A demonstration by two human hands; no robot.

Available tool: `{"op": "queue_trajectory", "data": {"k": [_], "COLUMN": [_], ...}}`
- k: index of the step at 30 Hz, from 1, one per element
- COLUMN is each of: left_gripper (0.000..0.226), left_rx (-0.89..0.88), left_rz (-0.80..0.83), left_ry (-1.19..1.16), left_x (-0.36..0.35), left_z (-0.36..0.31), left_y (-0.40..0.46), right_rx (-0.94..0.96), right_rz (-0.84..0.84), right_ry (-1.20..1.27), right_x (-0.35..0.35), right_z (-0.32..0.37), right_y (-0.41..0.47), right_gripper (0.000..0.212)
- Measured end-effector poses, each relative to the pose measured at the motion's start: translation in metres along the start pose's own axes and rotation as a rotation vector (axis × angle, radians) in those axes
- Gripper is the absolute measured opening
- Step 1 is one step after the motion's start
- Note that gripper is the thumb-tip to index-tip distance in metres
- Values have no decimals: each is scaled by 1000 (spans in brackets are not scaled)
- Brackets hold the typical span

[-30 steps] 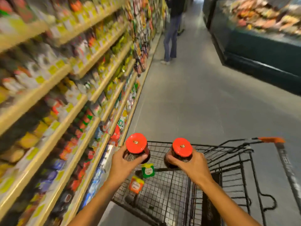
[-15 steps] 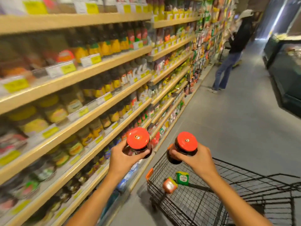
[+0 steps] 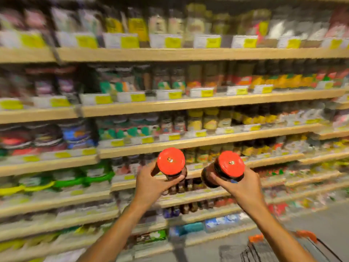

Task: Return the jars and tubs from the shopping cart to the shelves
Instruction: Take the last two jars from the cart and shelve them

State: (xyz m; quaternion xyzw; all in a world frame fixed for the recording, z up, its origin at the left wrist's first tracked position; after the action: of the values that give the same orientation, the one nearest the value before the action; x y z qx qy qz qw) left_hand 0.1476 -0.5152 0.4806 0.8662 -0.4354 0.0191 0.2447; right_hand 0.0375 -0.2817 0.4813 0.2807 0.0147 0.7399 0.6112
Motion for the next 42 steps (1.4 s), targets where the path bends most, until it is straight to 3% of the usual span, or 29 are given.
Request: {"op": "queue_trajectory", "data": {"k": [3,8,17,22,31,36,42], "left_gripper": [42,64,47,48,47,48,46], "left_rx": [36,79,86,38,6,-4,-25], "left_rz": [-167,-365,-639,-709,-731,-725,-704], "left_ry": [22,96,186,190,185,188,142], "left_x": [55,131,253,334,482,539,593], "left_z": [-5,-18,-30,-30,-15,6,36], "left_y": [-24,-77,-150,-169,-174,-168,-137], "right_rx": [99,232,425,474,489,504,536], "right_rz": [134,349,628,640,651,605,602], "right_ry": [65,167,256,302,370,369,361], "right_x": [-39,-99,-206,-272,-396,-446,-504], "right_z": [31,85,175,229,323,351,375], "right_y": [-1,-18,-69,-101,-151,-161,-146], "right_gripper": [37,39,45,39,50,38,41]}}
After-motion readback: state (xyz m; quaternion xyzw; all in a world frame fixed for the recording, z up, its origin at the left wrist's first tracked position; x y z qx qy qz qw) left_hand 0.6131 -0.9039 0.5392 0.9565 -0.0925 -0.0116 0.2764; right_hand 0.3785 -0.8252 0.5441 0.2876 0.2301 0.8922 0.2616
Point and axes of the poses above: each hand's wrist, its own y-axis towards the middle knuckle, its own x-axis out of the back of the hand, z = x × y, the point moved 1 cm from there along y, towards the middle knuckle, and after that the axes turned 3 degrees about -y, right-handed, at the moved point
